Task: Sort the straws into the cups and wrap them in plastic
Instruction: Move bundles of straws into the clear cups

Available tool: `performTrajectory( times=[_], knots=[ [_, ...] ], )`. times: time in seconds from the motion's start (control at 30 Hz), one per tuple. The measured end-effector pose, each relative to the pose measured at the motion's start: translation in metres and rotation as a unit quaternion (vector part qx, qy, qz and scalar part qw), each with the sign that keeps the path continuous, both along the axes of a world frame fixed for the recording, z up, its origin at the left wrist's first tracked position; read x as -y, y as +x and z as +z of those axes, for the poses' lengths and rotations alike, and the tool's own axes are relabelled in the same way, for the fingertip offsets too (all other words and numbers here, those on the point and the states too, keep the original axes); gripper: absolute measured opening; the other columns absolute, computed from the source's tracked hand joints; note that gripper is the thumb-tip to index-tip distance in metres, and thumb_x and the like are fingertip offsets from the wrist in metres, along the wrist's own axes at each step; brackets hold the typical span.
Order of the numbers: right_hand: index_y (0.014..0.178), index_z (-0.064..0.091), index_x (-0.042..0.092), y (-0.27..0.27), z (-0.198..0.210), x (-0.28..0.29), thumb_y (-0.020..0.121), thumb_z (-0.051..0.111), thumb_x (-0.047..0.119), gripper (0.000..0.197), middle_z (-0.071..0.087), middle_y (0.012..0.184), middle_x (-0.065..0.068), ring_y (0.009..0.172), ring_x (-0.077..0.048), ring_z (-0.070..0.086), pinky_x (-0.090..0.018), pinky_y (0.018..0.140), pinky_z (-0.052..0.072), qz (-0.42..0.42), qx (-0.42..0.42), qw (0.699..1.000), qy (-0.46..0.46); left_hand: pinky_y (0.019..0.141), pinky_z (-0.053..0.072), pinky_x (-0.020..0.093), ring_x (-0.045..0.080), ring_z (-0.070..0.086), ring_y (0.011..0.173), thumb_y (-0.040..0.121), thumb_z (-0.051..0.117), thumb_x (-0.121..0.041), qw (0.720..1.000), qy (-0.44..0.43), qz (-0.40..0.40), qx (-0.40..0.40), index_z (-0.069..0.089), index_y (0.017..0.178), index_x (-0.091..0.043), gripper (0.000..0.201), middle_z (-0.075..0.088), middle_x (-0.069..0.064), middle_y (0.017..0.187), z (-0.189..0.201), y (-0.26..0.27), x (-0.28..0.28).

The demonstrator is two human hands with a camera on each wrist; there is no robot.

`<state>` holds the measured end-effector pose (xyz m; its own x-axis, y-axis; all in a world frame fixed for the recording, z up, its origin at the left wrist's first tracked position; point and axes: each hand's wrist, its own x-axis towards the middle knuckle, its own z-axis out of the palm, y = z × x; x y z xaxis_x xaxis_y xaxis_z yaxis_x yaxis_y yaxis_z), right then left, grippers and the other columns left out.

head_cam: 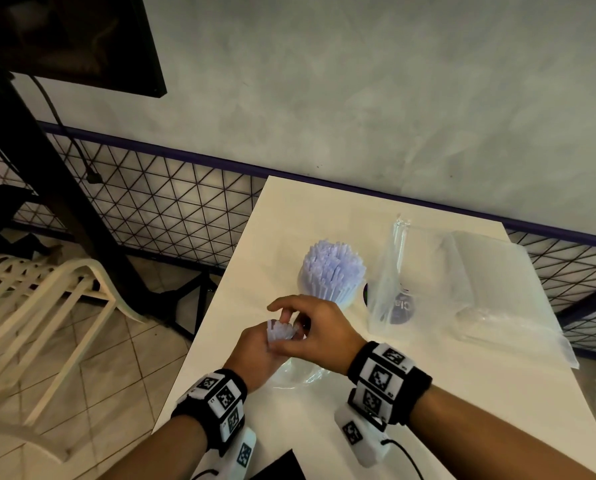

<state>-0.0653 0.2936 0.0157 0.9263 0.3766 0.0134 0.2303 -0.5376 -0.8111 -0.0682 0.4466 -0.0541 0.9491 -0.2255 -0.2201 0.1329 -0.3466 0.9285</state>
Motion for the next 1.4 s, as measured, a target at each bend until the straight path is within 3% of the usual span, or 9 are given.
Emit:
performTrajectory(
  times=[0.13,0.3,0.43,0.6,0.8,0.93,1.03,1.2,1.4],
  knots=[
    [0.093,0.075,0.018,0.001,-0.017,-0.006,0.069,0.088,0.023,0.028,0.065,0.087,0.007,0.078,-0.009,0.062,-0.021,0.073,0.051,-0.027,-0.049,0.998,0.028,0.070,0.052,0.013,0.007,0.065,0.081,0.078,0.074,0.007,0.998,-0.052,0.019,-0.012,0.069,0.097,0.004,0.020,0.070,0.004,0.088,-0.004,-0.004,0.000],
    [0.085,0.072,0.013,0.004,-0.022,-0.006,0.069,0.081,0.011,0.018,0.062,0.082,0.001,0.074,-0.007,0.057,-0.013,0.067,0.043,0.005,0.029,0.999,-0.025,0.080,0.057,0.034,0.018,0.072,0.090,0.055,0.074,-0.029,0.999,-0.045,0.008,-0.004,0.071,0.094,-0.022,0.039,0.075,0.004,0.093,-0.006,-0.003,-0.009],
    [0.082,0.071,0.013,0.004,-0.026,-0.005,0.068,0.076,0.009,0.016,0.064,0.084,-0.003,0.074,-0.012,0.059,-0.021,0.068,0.047,-0.030,-0.011,0.999,0.013,0.081,0.056,0.027,0.010,0.072,0.090,0.058,0.074,-0.023,0.999,-0.037,-0.013,0.007,0.069,0.092,-0.031,0.035,0.076,-0.004,0.094,-0.007,-0.002,-0.007],
    [0.077,0.064,0.005,0.002,-0.035,-0.005,0.073,0.075,0.016,0.016,0.061,0.079,-0.007,0.071,-0.016,0.057,-0.030,0.067,0.048,-0.020,0.000,0.999,-0.039,0.079,0.056,0.027,0.014,0.072,0.090,0.061,0.074,-0.020,1.000,-0.022,-0.017,0.000,0.069,0.093,-0.019,0.032,0.075,0.004,0.092,-0.008,-0.002,-0.007],
    [0.075,0.067,0.006,0.003,-0.025,0.004,0.078,0.072,0.016,0.012,0.058,0.077,-0.002,0.065,-0.015,0.055,-0.019,0.060,0.042,0.011,0.070,0.994,-0.082,0.080,0.054,0.016,0.002,0.070,0.090,0.057,0.079,-0.035,0.999,-0.029,-0.037,0.002,0.068,0.082,-0.049,0.031,0.075,-0.011,0.092,-0.007,-0.002,-0.009],
    [0.074,0.064,0.003,0.003,-0.026,0.010,0.077,0.077,0.021,0.022,0.060,0.073,-0.008,0.066,-0.020,0.055,-0.028,0.060,0.042,-0.002,0.015,0.993,-0.114,0.084,0.057,0.029,0.016,0.073,0.090,0.052,0.082,-0.042,0.998,-0.035,-0.040,-0.014,0.070,0.089,-0.034,0.039,0.075,0.004,0.092,-0.014,0.000,-0.008],
    [0.073,0.063,0.005,0.009,-0.027,0.014,0.076,0.077,0.025,0.024,0.061,0.071,-0.009,0.065,-0.024,0.057,-0.034,0.059,0.044,-0.010,-0.010,0.994,-0.109,0.082,0.055,0.023,0.015,0.072,0.090,0.057,0.087,-0.033,0.999,-0.029,-0.041,-0.018,0.071,0.093,-0.028,0.039,0.075,0.005,0.095,-0.014,0.002,-0.008],
    [0.068,0.056,0.008,0.009,-0.028,0.011,0.082,0.074,0.027,0.030,0.053,0.067,-0.001,0.060,-0.014,0.046,-0.024,0.057,0.036,0.040,0.017,0.988,-0.151,0.082,0.052,0.018,0.006,0.072,0.091,0.068,0.088,-0.013,0.996,-0.030,-0.072,-0.042,0.068,0.099,-0.026,0.040,0.076,-0.006,0.097,-0.011,0.003,-0.011],
    [0.064,0.055,0.008,0.014,-0.028,0.015,0.077,0.072,0.026,0.027,0.050,0.062,-0.002,0.057,-0.021,0.051,-0.039,0.053,0.043,-0.009,-0.013,0.993,-0.120,0.089,0.055,0.024,0.009,0.069,0.098,0.047,0.093,-0.038,0.991,0.000,-0.113,-0.071,0.063,0.114,-0.031,0.074,0.070,-0.006,0.112,-0.012,0.004,-0.014]
  ],
)
